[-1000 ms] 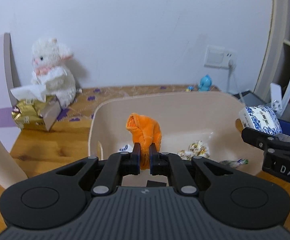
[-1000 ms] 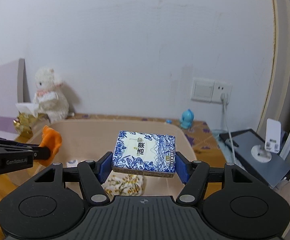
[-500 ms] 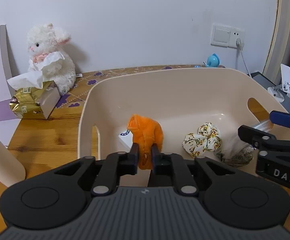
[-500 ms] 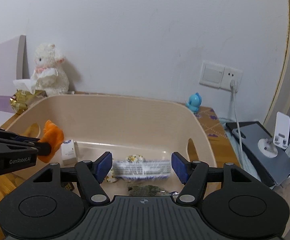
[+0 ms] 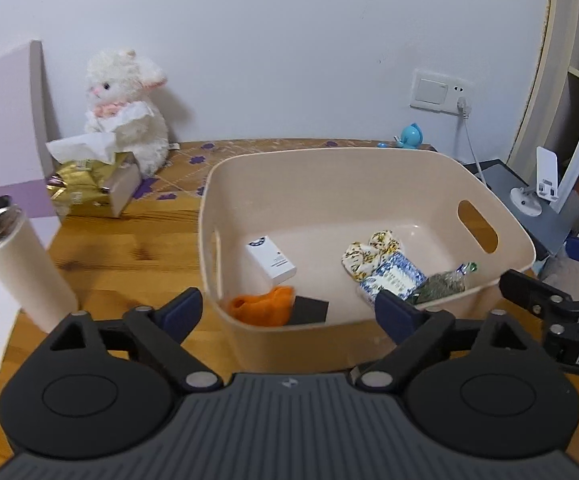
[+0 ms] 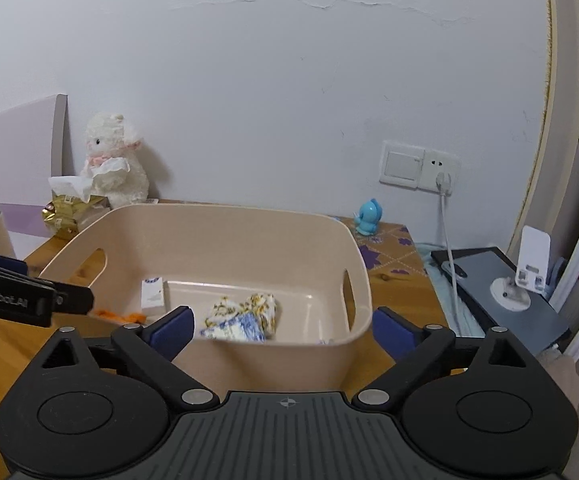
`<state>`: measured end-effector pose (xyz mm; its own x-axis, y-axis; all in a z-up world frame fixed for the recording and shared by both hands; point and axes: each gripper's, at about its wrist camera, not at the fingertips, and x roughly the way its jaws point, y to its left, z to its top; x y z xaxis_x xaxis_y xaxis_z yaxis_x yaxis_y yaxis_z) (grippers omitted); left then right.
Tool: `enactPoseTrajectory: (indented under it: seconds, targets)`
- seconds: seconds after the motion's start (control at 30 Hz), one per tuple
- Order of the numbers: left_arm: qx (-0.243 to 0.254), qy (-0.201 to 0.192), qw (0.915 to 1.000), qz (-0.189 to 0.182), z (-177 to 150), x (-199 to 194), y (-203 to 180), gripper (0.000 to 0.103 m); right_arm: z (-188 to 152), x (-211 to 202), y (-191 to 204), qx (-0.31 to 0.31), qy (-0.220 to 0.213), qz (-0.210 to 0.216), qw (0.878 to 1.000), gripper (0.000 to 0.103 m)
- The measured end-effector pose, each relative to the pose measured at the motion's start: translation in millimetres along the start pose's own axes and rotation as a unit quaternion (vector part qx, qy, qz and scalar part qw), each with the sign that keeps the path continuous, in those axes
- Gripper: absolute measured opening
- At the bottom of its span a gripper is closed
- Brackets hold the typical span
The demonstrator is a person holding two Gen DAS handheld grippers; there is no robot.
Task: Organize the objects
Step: 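Grasp the dark battery box with the left tool while the right tool grasps the white figurine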
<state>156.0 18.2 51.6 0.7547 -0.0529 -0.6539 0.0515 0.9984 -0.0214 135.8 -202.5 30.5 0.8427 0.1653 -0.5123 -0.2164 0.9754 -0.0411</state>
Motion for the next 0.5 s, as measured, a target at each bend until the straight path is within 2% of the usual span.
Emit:
enactPoseTrajectory:
  seconds: [0.13,0.23,0.5]
  targets:
    - [-0.007,0.011,0.9999,-0.011,-10.6,-10.4,1.9,0.094,-10.4,-8.1,-0.3,-0.009,0.009,-0.002,1.0,0.1]
    - [-0.002,0.017,0.9999,-0.003,-20.3,-11.6,1.1,0.094,-20.2,-10.3,0.9,-0.02,0.018,-0.004,1.0,0.101]
    - [-0.005,0.068,0.9976,-0.007,-47.1,16.2,-10.1,0.094,-47.4,3.5,1.3,-0.036,0.057,0.001,0.998,0.103]
